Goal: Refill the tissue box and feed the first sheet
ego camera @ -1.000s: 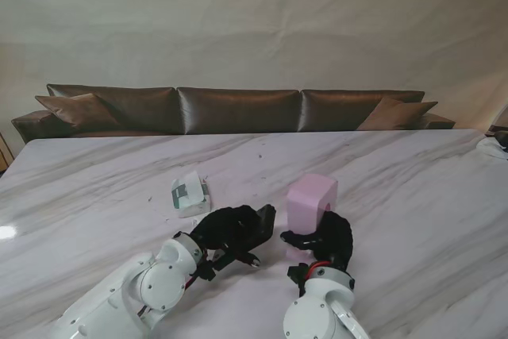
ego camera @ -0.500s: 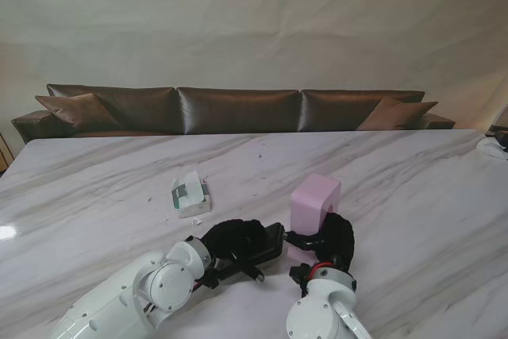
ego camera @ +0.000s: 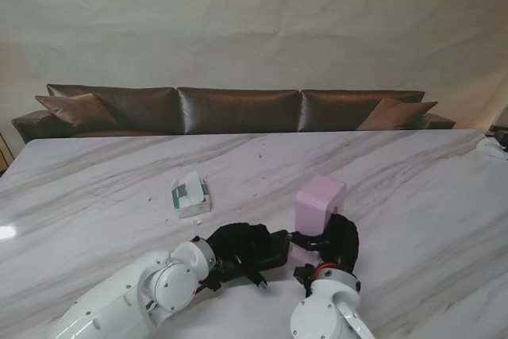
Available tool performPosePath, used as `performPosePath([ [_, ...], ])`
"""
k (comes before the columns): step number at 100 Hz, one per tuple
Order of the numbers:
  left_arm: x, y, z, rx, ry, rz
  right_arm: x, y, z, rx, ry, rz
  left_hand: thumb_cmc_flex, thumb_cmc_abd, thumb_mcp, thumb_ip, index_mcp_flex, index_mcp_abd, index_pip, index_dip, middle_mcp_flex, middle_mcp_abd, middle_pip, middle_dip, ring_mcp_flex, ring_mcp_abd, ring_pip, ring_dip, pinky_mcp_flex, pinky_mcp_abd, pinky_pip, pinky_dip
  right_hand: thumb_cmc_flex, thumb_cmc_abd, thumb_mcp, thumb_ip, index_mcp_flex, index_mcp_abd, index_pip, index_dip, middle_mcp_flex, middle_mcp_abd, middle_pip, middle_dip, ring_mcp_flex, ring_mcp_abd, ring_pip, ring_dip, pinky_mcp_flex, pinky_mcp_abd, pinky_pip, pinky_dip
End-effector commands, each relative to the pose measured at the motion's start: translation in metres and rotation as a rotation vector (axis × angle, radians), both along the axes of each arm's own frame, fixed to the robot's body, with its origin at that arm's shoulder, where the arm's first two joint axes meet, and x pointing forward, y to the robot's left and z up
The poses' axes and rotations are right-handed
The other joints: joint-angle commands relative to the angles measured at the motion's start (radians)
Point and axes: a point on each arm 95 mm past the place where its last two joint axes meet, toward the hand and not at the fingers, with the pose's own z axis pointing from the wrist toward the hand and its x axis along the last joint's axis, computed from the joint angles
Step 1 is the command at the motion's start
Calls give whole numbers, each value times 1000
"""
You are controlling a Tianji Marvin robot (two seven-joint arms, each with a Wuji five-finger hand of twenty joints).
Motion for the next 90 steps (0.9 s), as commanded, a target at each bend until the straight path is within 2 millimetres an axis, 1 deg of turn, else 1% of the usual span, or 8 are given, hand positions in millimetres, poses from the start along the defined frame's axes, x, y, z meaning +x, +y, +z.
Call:
performPosePath([
  [1, -6, 1, -9, 22, 34, -11, -1, -1, 1, 0, 1, -3, 606, 205, 557, -24, 8, -412, 444, 39, 95, -300, 643, 14, 94, -161, 1066, 72, -9, -69, 1647, -22, 118, 110, 380, 115, 53, 34, 7, 10, 105, 84, 176, 44, 52, 7, 453, 52, 23, -100, 163, -8],
  [22, -8, 3, -10, 43, 46, -23, -1, -5, 5, -13, -3, -11, 442, 209, 485, -56, -36, -388, 419, 22, 21, -288, 607, -11, 31, -140, 996, 59, -59, -59, 1601, -29, 118, 110, 380, 115, 53, 34, 7, 11, 105, 84, 176, 44, 52, 7, 453, 52, 23, -100, 163, -9],
  [32, -10, 4, -11, 58, 59, -36, 0, -7, 7, -21, -3, -16, 336, 263, 462, -29, -71, -378, 391, 11, -36, -288, 583, -55, -20, -126, 943, 52, -101, -49, 1560, -15, 118, 112, 379, 115, 53, 34, 7, 11, 105, 84, 176, 44, 52, 7, 453, 52, 23, -100, 163, -9],
  [60, -16, 4, -8, 85, 75, -43, 0, -10, 8, -35, -3, -24, 242, 234, 376, -76, -259, -324, 283, -42, -274, -267, 491, -116, -347, -48, 717, 12, -406, 12, 1319, -19, 118, 121, 378, 117, 49, 33, 8, 13, 105, 84, 176, 44, 52, 7, 453, 52, 22, -100, 163, -17],
  [72, -17, 4, -8, 102, 73, -37, 0, -10, 7, -33, -2, -20, 206, 214, 358, -99, -262, -299, 182, -97, -387, -244, 445, -141, -484, -19, 650, 1, -481, 23, 1267, -3, 119, 125, 376, 119, 46, 33, 8, 16, 105, 84, 176, 44, 52, 6, 449, 49, 22, -100, 163, -23],
  [79, -17, 4, -8, 100, 73, -30, 0, -10, 8, -34, -3, -19, 189, 210, 349, -111, -259, -287, 117, -126, -450, -224, 403, -169, -572, 0, 567, -49, -538, 35, 1219, -14, 117, 125, 374, 120, 46, 33, 8, 17, 105, 84, 176, 44, 52, 4, 450, 48, 22, -101, 163, -25],
  [86, -18, 4, -7, 104, 78, -29, 1, -10, 8, -34, -3, -18, 167, 204, 341, -122, -256, -270, 25, -150, -516, -203, 344, -213, -651, 8, 448, -166, -597, 45, 1156, -30, 118, 126, 376, 121, 45, 33, 8, 18, 105, 83, 176, 44, 52, 4, 451, 47, 22, -101, 163, -25],
  [90, -18, 4, -7, 107, 85, -30, 1, -10, 7, -33, -2, -18, 151, 202, 335, -130, -256, -255, -40, -160, -514, -181, 259, -260, -690, 11, 394, -223, -627, 53, 1114, -42, 117, 126, 376, 122, 45, 33, 8, 19, 105, 83, 176, 45, 52, 3, 451, 47, 22, -101, 163, -25],
])
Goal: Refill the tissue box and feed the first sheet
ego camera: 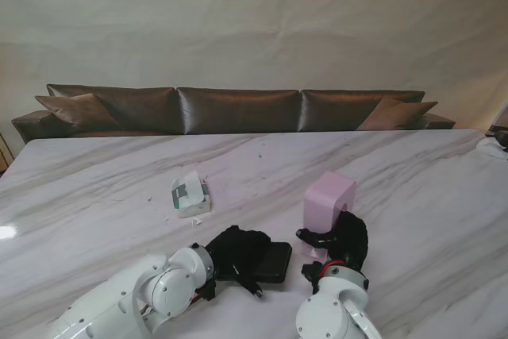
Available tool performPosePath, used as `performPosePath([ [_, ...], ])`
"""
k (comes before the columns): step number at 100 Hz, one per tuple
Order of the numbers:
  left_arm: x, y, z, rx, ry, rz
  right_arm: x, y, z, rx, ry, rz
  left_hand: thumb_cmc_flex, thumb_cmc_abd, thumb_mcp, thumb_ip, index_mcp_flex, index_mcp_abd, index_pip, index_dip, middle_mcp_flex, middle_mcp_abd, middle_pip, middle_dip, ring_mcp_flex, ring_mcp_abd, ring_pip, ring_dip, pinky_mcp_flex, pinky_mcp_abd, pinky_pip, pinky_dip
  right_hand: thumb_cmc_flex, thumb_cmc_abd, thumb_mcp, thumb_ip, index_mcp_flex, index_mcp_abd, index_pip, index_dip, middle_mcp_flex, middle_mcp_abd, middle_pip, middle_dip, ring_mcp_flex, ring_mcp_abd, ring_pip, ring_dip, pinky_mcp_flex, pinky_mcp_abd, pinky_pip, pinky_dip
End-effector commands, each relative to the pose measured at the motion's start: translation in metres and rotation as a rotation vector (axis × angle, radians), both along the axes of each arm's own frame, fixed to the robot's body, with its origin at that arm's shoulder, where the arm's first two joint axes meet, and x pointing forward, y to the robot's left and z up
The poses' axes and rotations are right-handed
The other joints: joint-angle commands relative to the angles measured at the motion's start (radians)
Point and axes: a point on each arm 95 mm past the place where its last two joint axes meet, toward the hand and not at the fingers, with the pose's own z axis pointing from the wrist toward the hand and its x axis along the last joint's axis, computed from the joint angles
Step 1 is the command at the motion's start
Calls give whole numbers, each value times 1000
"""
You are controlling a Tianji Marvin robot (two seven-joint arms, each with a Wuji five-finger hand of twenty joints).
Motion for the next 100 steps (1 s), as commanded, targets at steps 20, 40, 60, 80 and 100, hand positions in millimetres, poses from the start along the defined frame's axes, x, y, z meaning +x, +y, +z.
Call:
performPosePath([
  [20, -5, 0, -4, -7, 34, 3, 0, 2, -3, 15, 10, 16, -1, 97, 158, -99, -2, -98, -251, 156, -66, 13, -552, -151, -130, 43, -459, -459, -78, 109, 827, -162, 117, 109, 374, 124, 44, 33, 8, 19, 105, 83, 176, 45, 53, 3, 452, 53, 24, -102, 164, -12],
  [40, -9, 0, -2, -4, 82, 1, -1, 2, -3, 16, 9, 17, -40, 88, 170, -121, -18, -56, -490, 335, -105, 41, -765, -341, -177, 76, -681, -602, -81, 148, 658, -238, 116, 109, 374, 126, 43, 33, 8, 21, 103, 77, 174, 45, 53, 1, 452, 53, 24, -103, 164, -12],
  [60, -10, 1, 1, -15, 187, -38, -1, 2, -4, 22, 12, 13, -101, 90, 181, -143, 20, -43, -603, -145, -135, 62, -844, -799, -206, 88, -798, -1027, -91, 228, 375, -394, 114, 110, 375, 127, 39, 31, 10, 25, 104, 74, 173, 48, 53, -2, 453, 53, 24, -107, 164, -11],
  [80, -10, 0, 1, -14, 201, -37, -1, 2, -4, 27, 14, 18, -158, 115, 228, -167, 22, -38, -610, -209, -136, 67, -843, -803, -208, 102, -798, -1034, -94, 267, 280, -455, 112, 109, 375, 127, 38, 30, 11, 29, 105, 74, 172, 50, 53, -2, 453, 52, 24, -109, 164, -10],
  [100, -10, 0, 6, -67, 146, -1, 2, 7, -3, 83, 12, 36, -152, 153, 190, -161, 24, -19, -618, -248, -128, 42, -831, -758, -204, 81, -792, -1019, -85, 260, 386, -434, 108, 114, 372, 126, 38, 30, 10, 31, 105, 74, 172, 50, 53, -2, 454, 52, 24, -109, 164, -10],
])
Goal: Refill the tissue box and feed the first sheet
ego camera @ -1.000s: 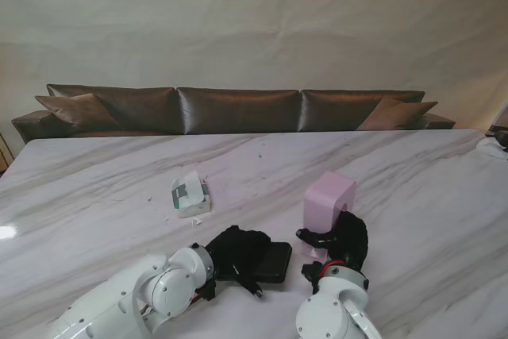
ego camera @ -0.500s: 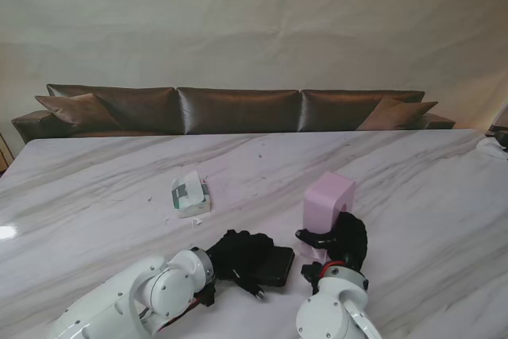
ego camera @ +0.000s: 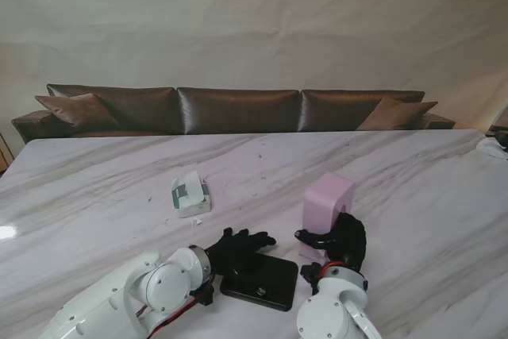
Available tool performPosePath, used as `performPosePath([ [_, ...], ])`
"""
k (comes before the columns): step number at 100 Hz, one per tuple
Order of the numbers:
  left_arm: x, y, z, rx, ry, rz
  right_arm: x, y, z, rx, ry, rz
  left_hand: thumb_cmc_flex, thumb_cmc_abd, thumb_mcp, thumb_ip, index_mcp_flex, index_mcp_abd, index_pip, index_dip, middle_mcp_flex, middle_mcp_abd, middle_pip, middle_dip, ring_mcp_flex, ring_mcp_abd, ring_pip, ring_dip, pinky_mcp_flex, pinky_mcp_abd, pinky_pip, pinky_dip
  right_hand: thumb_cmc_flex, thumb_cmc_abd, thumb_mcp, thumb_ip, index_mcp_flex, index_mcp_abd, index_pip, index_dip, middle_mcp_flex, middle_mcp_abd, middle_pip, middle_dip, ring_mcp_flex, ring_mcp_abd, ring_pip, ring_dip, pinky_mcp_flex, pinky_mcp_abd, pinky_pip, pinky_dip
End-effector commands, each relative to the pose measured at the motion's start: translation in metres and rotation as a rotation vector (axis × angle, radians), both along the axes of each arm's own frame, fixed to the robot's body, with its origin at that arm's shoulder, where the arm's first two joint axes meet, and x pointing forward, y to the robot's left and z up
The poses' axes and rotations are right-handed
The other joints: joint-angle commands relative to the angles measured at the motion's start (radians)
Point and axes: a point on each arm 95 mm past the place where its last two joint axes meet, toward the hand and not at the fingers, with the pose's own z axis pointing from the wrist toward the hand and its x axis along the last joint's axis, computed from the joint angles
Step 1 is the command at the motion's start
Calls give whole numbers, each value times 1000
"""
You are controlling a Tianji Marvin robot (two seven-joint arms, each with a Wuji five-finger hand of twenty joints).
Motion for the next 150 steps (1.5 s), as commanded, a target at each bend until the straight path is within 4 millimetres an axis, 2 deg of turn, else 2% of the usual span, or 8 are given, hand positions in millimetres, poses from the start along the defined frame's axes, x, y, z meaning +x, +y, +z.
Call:
performPosePath([
  [1, -4, -4, 3, -31, 13, -4, 2, 7, 1, 50, 3, 28, -33, 12, -10, -38, 4, -6, -28, -33, -43, -13, -17, 26, -24, -7, 0, 0, -4, 49, 799, 7, 107, 116, 371, 126, 38, 30, 10, 19, 105, 74, 172, 50, 53, -2, 454, 54, 25, -109, 164, -10],
  [11, -2, -4, 10, -90, -32, 32, 7, 13, 1, 134, 4, 56, -12, 13, -18, -34, 9, -17, -34, -106, -35, -24, -3, 93, -14, -12, 21, 94, -3, 35, 885, 13, 107, 122, 365, 124, 35, 28, 9, 20, 105, 74, 172, 51, 53, -2, 454, 54, 25, -109, 164, -10],
  [20, -1, -3, 18, -152, -118, 60, 14, 18, 1, 179, 6, 72, 12, 7, -24, -27, 1, -25, -2, -54, -25, -34, 18, 195, 2, -23, 86, 263, -3, 20, 1005, 40, 105, 127, 360, 121, 32, 26, 8, 21, 105, 74, 172, 51, 53, -2, 454, 54, 24, -109, 164, -10],
  [34, -3, -4, 27, -257, -165, 97, 23, 25, 1, 264, 3, 78, 54, -5, -30, -18, -4, -25, 18, 9, -21, -39, 37, 267, 32, -34, 171, 346, -2, 12, 1065, 34, 104, 134, 355, 119, 29, 22, 8, 24, 104, 73, 170, 51, 53, -2, 451, 53, 24, -108, 164, -13],
  [98, -3, -23, 17, -368, -247, 104, 27, 54, 0, 569, 24, 88, 167, 72, -141, 37, 25, -32, 183, -29, 44, -47, 202, 401, 97, -52, 395, 416, 5, -6, 1184, 36, 94, 165, 323, 113, 13, 4, 2, 39, 104, 67, 149, 56, 53, 3, 435, 43, 18, -100, 164, -52],
  [117, -3, -26, 18, -389, -296, 144, 24, 61, 0, 609, 27, 101, 253, 133, -172, 74, 16, -64, 423, 33, 71, -63, 473, 494, 163, -55, 513, 502, 57, -33, 1320, 98, 88, 171, 317, 111, 10, -2, 0, 42, 104, 64, 143, 57, 53, 3, 431, 41, 18, -99, 164, -60],
  [140, -6, -27, 17, -410, -324, 189, 22, 66, 1, 646, 29, 115, 394, 341, -117, 186, -12, -167, 992, 322, 151, -139, 940, 696, 349, -69, 852, 783, 250, -127, 1641, 260, 63, 196, 291, 103, -4, -39, -9, 62, 103, 46, 115, 62, 53, 0, 413, 31, 14, -106, 164, -97],
  [150, -6, -26, 16, -421, -360, 224, 21, 68, 0, 654, 31, 131, 467, 308, -78, 146, 59, -239, 1125, 403, 283, -169, 1002, 814, 456, -93, 968, 870, 351, -158, 1717, 288, 44, 210, 273, 97, -16, -55, -18, 75, 101, 37, 93, 63, 53, 0, 400, 23, 10, -108, 158, -117],
])
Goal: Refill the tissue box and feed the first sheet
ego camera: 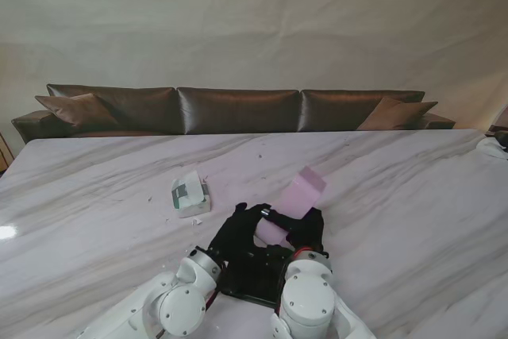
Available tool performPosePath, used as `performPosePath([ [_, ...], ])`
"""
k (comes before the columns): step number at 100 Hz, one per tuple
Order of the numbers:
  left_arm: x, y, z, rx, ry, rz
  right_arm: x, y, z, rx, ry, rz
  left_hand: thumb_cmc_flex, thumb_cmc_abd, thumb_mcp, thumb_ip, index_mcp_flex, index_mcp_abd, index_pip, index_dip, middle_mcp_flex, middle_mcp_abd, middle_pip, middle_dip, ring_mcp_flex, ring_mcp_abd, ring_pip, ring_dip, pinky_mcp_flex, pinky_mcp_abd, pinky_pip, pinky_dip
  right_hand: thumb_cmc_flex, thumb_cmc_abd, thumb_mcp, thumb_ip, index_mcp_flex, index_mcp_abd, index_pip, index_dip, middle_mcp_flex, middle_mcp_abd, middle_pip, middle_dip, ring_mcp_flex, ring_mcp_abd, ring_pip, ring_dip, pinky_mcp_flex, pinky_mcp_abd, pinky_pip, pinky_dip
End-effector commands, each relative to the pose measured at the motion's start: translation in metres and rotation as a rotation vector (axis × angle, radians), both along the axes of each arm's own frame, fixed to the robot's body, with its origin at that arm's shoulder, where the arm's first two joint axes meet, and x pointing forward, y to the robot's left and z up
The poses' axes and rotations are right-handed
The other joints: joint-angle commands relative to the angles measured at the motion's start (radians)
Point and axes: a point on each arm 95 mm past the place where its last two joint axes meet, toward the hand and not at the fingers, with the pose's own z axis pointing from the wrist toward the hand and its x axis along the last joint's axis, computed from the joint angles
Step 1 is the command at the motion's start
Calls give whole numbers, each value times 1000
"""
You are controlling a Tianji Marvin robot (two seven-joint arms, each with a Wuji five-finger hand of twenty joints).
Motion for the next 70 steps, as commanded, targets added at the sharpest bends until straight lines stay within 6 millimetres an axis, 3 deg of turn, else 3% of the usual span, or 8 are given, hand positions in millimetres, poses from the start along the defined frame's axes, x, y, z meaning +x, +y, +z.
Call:
performPosePath([
  [1, 1, -3, -1, -10, -9, 25, -5, 10, 2, 28, -3, 44, 169, 158, 132, 40, 38, -74, 70, 53, 77, -52, 51, 89, 77, -36, 83, 62, 49, -54, 1721, 32, 48, 133, 258, 98, -2, -40, -13, 21, 109, 34, 101, 46, 82, 0, 397, 31, 48, -104, 159, -27],
  [6, 1, -2, 0, -10, -19, 37, -6, 10, 1, 29, -3, 56, 223, 129, 109, 13, 91, -118, 107, 88, 142, -59, 78, 143, 127, -53, 132, 90, 89, -71, 1754, 42, 33, 146, 246, 93, -14, -51, -22, 36, 108, 28, 78, 48, 82, 1, 384, 23, 46, -105, 150, -41],
  [13, 1, -1, 1, -12, -26, 49, -8, 10, -1, 31, -2, 73, 282, 119, 63, -2, 175, -172, 144, 153, 234, -76, 116, 192, 199, -74, 199, 132, 149, -87, 1806, 56, 12, 168, 223, 87, -36, -67, -36, 52, 107, 26, 39, 48, 83, 12, 357, 6, 42, -97, 128, -57],
  [33, 0, -1, 0, -40, -38, 63, -12, 9, -5, 0, 0, 126, 261, 82, 118, 3, 382, -229, 179, 264, 413, -109, 214, 219, 373, -110, 316, 193, 294, -104, 1935, 60, -51, 231, 152, 57, -104, -86, -95, 60, 79, 38, -80, 67, 81, 48, 278, -50, 29, -61, 66, -110],
  [45, 1, -1, 1, -60, -58, 77, -13, 8, -5, -9, -5, 154, 213, 44, 197, 16, 465, -233, 200, 280, 503, -109, 232, 233, 463, -114, 357, 199, 371, -107, 2006, 39, -71, 249, 115, 12, -150, -78, -125, 4, 41, 50, -120, 65, 81, 78, 225, -84, 21, -31, 26, -141],
  [50, 1, -1, 1, -76, -64, 81, -13, 7, -5, -14, -6, 166, 189, 22, 232, 9, 496, -217, 215, 283, 542, -100, 240, 238, 501, -107, 374, 197, 397, -103, 2034, 24, -88, 258, 99, -13, -181, -69, -148, -22, 14, 58, -143, 57, 81, 95, 192, -104, 12, -16, 2, -159],
  [61, 1, -2, 0, -148, -61, 87, -13, 8, -6, -12, 3, 170, 129, -5, 280, 13, 594, -184, 259, 308, 643, -62, 268, 237, 595, -65, 425, 192, 459, -75, 2099, 19, -110, 276, 59, -52, -263, -42, -208, -102, -61, 96, -206, 24, 78, 160, 89, -161, -53, 26, -43, -175],
  [70, 0, -2, 0, -199, -58, 95, -12, 8, -7, -7, 10, 163, 107, -39, 307, 6, 639, -160, 266, 273, 701, -27, 277, 227, 651, -30, 453, 186, 497, -50, 2132, 21, -111, 279, 39, -63, -318, -35, -232, -199, -103, 116, -239, -12, 64, 189, 39, -183, -97, 46, -65, -173],
])
